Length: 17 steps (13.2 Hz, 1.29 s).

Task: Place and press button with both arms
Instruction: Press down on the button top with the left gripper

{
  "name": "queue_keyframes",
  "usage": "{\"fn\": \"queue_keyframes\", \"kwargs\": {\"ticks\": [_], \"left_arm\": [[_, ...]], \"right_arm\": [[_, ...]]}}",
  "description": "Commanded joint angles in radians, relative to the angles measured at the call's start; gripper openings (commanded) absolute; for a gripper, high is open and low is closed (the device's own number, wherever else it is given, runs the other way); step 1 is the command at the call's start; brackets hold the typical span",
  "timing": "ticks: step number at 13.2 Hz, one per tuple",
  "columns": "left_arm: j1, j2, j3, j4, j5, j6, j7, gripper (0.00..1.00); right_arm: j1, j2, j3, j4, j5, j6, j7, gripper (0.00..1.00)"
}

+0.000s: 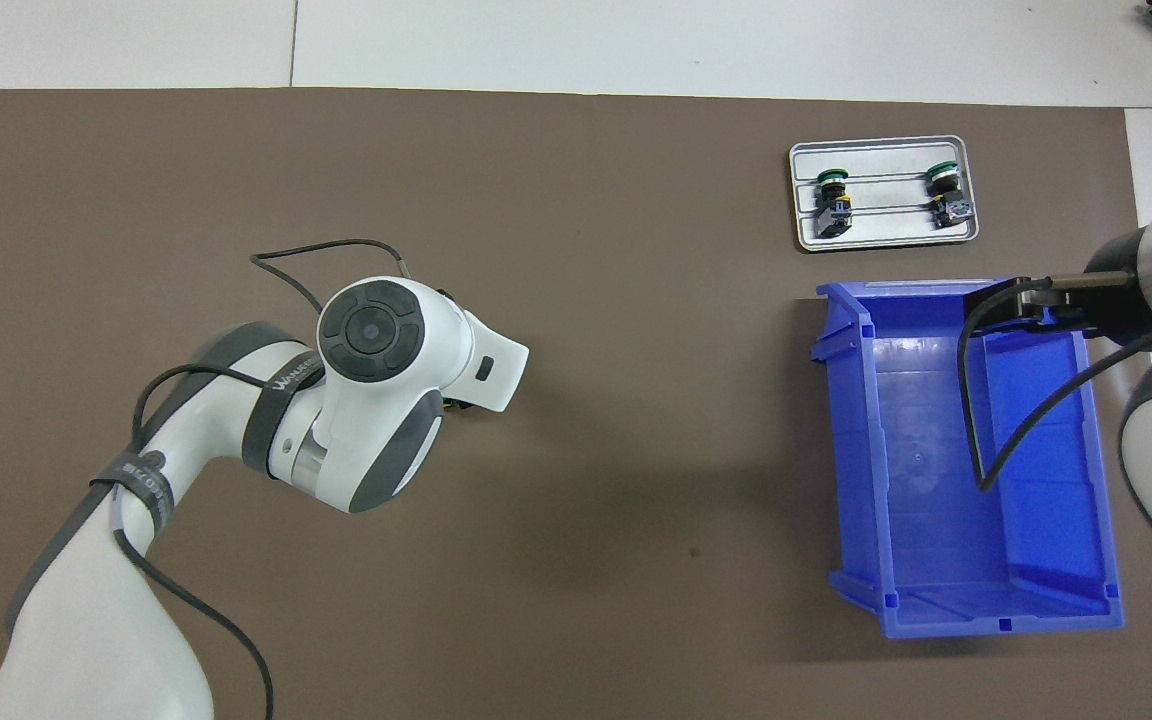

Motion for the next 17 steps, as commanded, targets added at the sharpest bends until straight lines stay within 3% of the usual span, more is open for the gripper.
{"fn": "queue_keyframes", "kwargs": {"ticks": [1,2,3,5,8,9,10,11,12,13,15,17], "left_arm": [[0.02,-0.055,-0.005,-0.01,0.009,-0.029,-0.09,0.58],[0.02,-0.055,-0.005,-0.009,0.009,-0.026,-0.116,0.82],[0.02,-0.055,-0.005,-0.009,0.009,-0.026,-0.133,0.9],[0.02,-0.056,-0.005,-0.013,0.009,-0.032,-0.19,0.89],[0.011,-0.07,-0.005,-0.023,0.009,-0.059,-0.397,0.72],[0.01,-0.072,-0.005,-0.023,0.011,-0.094,-0.455,0.72],[0.008,-0.075,-0.005,-0.02,0.011,-0.129,-0.5,0.91],[0.008,-0.079,-0.005,-0.02,0.011,-0.148,-0.534,0.97],[0.007,-0.082,-0.005,-0.02,0.013,-0.166,-0.567,0.93],[0.004,-0.083,-0.005,-0.02,0.013,-0.171,-0.634,0.8],[0.002,-0.086,-0.006,-0.023,0.013,-0.183,-0.728,0.52],[0.005,-0.093,-0.008,-0.023,0.013,-0.232,-0.784,0.17]], "right_arm": [[-0.019,-0.021,0.009,-0.02,0.024,-0.001,-0.02,1.0],[-0.019,-0.021,0.009,-0.02,0.024,-0.001,-0.02,1.0],[-0.019,-0.021,0.009,-0.021,0.024,-0.001,-0.02,1.0],[-0.019,-0.021,0.009,-0.021,0.024,-0.001,-0.02,1.0],[-0.019,-0.021,0.009,-0.02,0.024,-0.001,-0.02,1.0],[-0.019,-0.021,0.009,-0.02,0.024,-0.001,-0.02,1.0],[-0.019,-0.021,0.009,-0.02,0.024,-0.001,-0.02,1.0],[-0.019,-0.021,0.009,-0.02,0.024,-0.001,-0.02,1.0],[-0.019,-0.021,0.009,-0.02,0.024,-0.001,-0.02,1.0],[-0.019,-0.021,0.009,-0.02,0.024,-0.001,-0.02,1.0],[-0.019,-0.021,0.009,-0.02,0.024,-0.001,-0.02,1.0],[-0.019,-0.021,0.009,-0.02,0.024,-0.001,-0.02,1.0]]}}
